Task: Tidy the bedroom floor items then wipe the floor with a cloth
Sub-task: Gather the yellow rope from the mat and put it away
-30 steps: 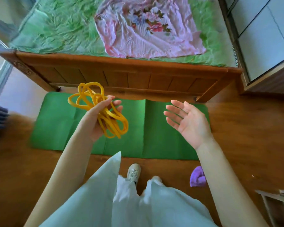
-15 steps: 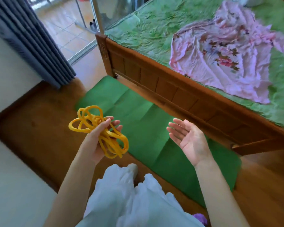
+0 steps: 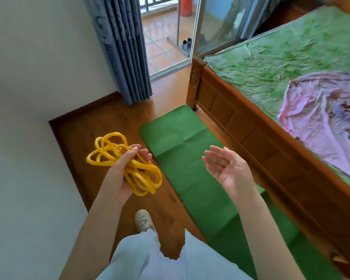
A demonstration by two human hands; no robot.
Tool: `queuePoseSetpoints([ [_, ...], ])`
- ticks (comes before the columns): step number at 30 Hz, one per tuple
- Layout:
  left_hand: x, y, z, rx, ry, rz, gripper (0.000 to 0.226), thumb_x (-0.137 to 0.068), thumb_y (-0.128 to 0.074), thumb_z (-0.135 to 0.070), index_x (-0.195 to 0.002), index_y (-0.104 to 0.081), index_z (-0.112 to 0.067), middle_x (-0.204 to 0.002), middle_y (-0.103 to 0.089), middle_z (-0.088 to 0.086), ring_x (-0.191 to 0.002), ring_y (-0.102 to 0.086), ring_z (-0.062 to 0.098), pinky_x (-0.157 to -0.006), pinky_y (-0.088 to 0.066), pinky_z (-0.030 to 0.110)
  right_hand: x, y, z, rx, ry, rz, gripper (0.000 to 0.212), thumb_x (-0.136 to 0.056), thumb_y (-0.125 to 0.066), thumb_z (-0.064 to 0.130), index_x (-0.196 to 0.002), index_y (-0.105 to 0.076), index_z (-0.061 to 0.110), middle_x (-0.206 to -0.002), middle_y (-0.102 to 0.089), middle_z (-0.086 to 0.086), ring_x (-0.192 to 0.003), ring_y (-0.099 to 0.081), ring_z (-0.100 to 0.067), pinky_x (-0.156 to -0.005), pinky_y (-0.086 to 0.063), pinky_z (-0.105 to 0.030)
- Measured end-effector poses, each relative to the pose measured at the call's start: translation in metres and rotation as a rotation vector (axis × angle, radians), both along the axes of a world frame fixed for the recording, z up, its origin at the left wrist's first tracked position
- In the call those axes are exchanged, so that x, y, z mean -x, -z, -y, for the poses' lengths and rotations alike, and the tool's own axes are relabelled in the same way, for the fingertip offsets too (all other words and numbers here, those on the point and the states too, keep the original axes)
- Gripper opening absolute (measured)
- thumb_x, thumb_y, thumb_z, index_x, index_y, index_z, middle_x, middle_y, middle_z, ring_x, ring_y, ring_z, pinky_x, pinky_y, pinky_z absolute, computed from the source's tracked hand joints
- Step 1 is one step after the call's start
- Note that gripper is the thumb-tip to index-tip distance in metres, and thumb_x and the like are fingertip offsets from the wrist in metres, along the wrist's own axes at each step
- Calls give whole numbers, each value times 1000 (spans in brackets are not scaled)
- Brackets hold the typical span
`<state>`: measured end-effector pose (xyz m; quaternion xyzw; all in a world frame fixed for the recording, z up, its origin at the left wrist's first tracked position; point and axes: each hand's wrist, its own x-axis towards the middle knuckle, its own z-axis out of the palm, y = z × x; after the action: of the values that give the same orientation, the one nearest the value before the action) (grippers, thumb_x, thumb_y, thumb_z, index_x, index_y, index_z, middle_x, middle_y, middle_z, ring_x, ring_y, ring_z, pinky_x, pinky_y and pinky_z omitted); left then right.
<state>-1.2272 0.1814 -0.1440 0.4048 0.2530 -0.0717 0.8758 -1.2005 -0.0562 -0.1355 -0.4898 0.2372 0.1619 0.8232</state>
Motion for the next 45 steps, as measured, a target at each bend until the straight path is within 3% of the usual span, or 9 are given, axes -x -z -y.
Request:
queuePoseSetpoints([
  [10, -102, -15, -142, -62, -36, -9, 23, -76, -62, -23, -97, -64, -15, -90, -70, 5, -82, -69, 21, -76, -56, 35, -124, -3, -149, -55, -32, 1, 26, -98, -40, 17, -99, -63, 5, -89, -71, -10, -86, -67, -23, -74, -54, -29],
  [19, -189, -8, -208, -72, -106, -38, 16, -83, -59, -20, -98, -64, -14, -87, -71, 4, -81, -70, 20, -73, -58, 34, -220, 3, -220, -33, -58, -9, 26, -96, -41, 16, -98, -65, 5, -86, -72, -9, -81, -68, -21, -72, -54, -28],
  [26, -304, -8, -249, -95, -88, -40, 12, -89, -57, -19, -98, -64, -14, -84, -71, 3, -78, -70, 18, -68, -57, 32, -329, 4, -263, -66, -23, 8, 24, -95, -42, 14, -96, -64, 5, -81, -72, -8, -78, -67, -21, -72, -53, -27],
  [38, -482, -23, -288, -176, 14, 42, 8, -88, -56, -19, -92, -63, -17, -81, -70, 1, -79, -69, 16, -67, -56, 30, -485, -17, -293, -13, 54, 7, 23, -97, -42, 14, -96, -63, 6, -86, -70, -9, -82, -65, -22, -78, -51, -31],
  [45, -590, -21, -295, -9, 277, 70, 18, -79, -56, -18, -95, -60, -12, -83, -69, 8, -73, -69, 21, -62, -57, 31, -565, -2, -312, -32, 157, 4, 23, -97, -42, 16, -102, -62, 6, -90, -69, -10, -87, -64, -25, -80, -51, -32],
])
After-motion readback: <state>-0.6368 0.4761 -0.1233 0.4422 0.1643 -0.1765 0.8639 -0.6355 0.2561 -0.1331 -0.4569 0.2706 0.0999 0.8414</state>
